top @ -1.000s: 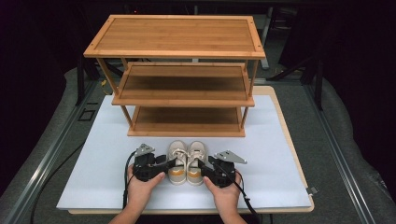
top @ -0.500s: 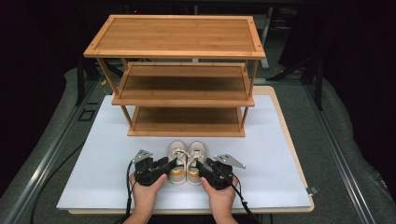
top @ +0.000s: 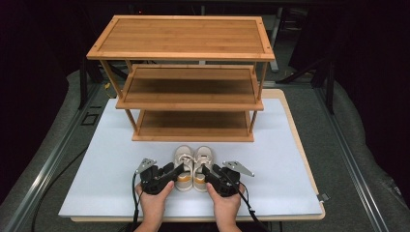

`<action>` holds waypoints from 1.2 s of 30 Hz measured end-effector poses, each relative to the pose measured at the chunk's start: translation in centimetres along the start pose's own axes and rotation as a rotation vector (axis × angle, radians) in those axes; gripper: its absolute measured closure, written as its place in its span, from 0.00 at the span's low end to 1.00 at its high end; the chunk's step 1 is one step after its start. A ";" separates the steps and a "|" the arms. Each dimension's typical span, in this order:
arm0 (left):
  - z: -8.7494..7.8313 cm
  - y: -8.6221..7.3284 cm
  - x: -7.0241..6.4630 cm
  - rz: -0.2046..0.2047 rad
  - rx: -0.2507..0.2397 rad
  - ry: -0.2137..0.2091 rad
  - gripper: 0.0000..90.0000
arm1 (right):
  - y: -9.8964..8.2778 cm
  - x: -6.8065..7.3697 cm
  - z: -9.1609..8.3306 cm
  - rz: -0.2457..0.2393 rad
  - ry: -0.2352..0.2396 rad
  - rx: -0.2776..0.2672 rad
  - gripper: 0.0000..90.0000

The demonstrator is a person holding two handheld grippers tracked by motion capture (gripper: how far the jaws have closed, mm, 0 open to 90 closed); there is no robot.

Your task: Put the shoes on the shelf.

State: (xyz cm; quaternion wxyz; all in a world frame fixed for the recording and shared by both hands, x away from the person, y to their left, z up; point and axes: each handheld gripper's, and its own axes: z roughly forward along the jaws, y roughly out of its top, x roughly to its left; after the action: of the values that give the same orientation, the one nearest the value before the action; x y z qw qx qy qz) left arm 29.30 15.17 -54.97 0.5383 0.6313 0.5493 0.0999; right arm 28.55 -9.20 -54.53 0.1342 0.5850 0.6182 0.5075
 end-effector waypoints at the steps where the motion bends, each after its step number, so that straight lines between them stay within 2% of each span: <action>1: 0.0 0.0 0.0 -0.002 -0.003 0.001 0.52 | 0.0 0.0 0.0 -0.001 -0.001 -0.001 0.58; 2: 0.0 0.0 0.0 -0.002 -0.003 0.005 0.53 | 0.0 0.0 0.0 -0.007 0.007 0.000 0.58; 6: 0.1 0.0 -0.1 0.006 -0.003 0.012 0.56 | -0.1 0.1 0.0 -0.010 -0.012 -0.008 0.61; 9: 0.1 0.0 -0.1 0.005 -0.002 0.014 0.57 | -0.1 0.2 0.0 0.003 -0.019 -0.007 0.63; 10: 0.1 0.0 -0.2 0.005 -0.003 0.016 0.57 | -0.2 0.2 0.1 0.005 -0.013 -0.021 0.63; 11: 0.1 0.0 -0.2 0.003 -0.006 0.019 0.58 | -0.2 0.3 0.0 0.007 -0.029 -0.008 0.63; 12: 0.1 0.0 -0.2 0.005 -0.009 0.020 0.58 | -0.2 0.3 0.0 0.012 -0.014 -0.017 0.64; 17: 0.1 0.0 -0.2 0.006 -0.014 0.017 0.59 | -0.3 0.3 0.1 0.023 -0.017 -0.031 0.64; 18: 0.1 0.0 -0.2 0.012 -0.015 0.019 0.60 | -0.3 0.3 0.0 0.023 -0.011 -0.017 0.64; 26: 0.0 0.1 -0.2 0.022 -0.011 0.019 0.61 | -0.4 0.4 0.0 0.031 -0.017 -0.034 0.65; 27: 0.0 0.1 -0.2 0.025 -0.009 0.020 0.61 | -0.4 0.4 -0.2 0.029 -0.019 -0.017 0.65; 31: 0.0 0.3 -0.3 0.028 -0.007 0.022 0.61 | -0.4 0.5 -0.2 0.039 -0.020 -0.019 0.65; 34: -0.1 0.4 -0.4 0.031 -0.006 0.025 0.61 | -0.5 0.5 0.0 0.049 -0.013 -0.045 0.65; 36: -0.1 0.5 -0.4 0.032 -0.006 0.024 0.61 | -0.4 0.5 -0.2 0.046 -0.023 -0.034 0.65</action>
State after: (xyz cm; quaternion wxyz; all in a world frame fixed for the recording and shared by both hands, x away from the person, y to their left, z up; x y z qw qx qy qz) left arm 29.36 14.99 -54.32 0.5319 0.6372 0.5451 0.1177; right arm 28.01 -8.77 -54.53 0.1395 0.6024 0.5945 0.5140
